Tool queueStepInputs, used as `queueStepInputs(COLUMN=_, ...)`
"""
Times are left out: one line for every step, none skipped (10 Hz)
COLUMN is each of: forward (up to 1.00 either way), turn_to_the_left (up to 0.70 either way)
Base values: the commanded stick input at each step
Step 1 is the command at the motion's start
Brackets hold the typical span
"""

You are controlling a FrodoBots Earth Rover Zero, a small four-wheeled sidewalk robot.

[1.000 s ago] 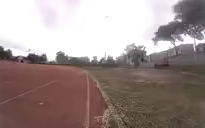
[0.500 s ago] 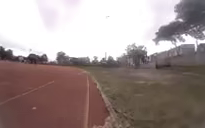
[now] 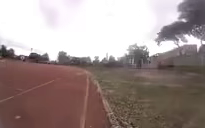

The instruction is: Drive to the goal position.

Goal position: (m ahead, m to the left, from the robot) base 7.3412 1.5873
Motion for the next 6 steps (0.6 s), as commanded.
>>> queueStepInputs(forward=0.70, turn_to_the_left=0.35)
queueStepInputs(forward=0.70, turn_to_the_left=0.35)
queueStepInputs(forward=0.70, turn_to_the_left=0.35)
queueStepInputs(forward=0.70, turn_to_the_left=0.35)
queueStepInputs(forward=0.70, turn_to_the_left=0.35)
queueStepInputs(forward=0.70, turn_to_the_left=0.35)
